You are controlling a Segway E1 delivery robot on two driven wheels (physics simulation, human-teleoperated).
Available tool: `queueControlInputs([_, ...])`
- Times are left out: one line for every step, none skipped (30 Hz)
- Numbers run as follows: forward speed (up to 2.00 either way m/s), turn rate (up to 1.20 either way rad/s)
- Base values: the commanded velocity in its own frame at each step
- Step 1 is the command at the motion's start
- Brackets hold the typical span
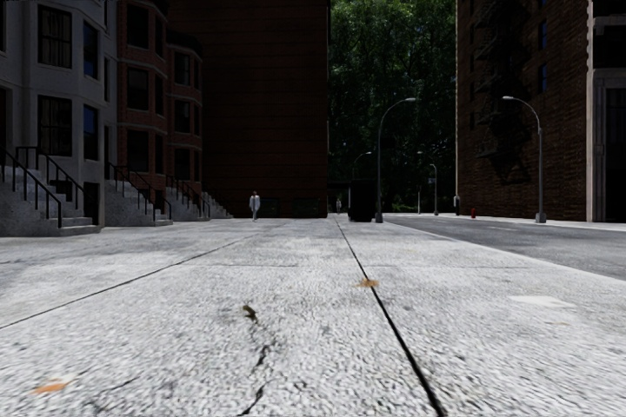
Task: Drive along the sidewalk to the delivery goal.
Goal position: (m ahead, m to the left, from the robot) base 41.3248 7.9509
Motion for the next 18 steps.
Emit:
queueControlInputs([1.96,0.0])
queueControlInputs([1.96,0.0])
queueControlInputs([1.96,0.0])
queueControlInputs([1.96,0.0])
queueControlInputs([1.96,0.0])
queueControlInputs([1.96,0.0])
queueControlInputs([1.96,0.0])
queueControlInputs([1.96,0.0])
queueControlInputs([1.96,0.0])
queueControlInputs([1.96,0.0])
queueControlInputs([1.96,0.0])
queueControlInputs([1.96,0.0])
queueControlInputs([1.96,0.0])
queueControlInputs([1.96,0.0])
queueControlInputs([1.96,0.0])
queueControlInputs([1.96,0.0])
queueControlInputs([1.96,0.0])
queueControlInputs([1.96,0.0])
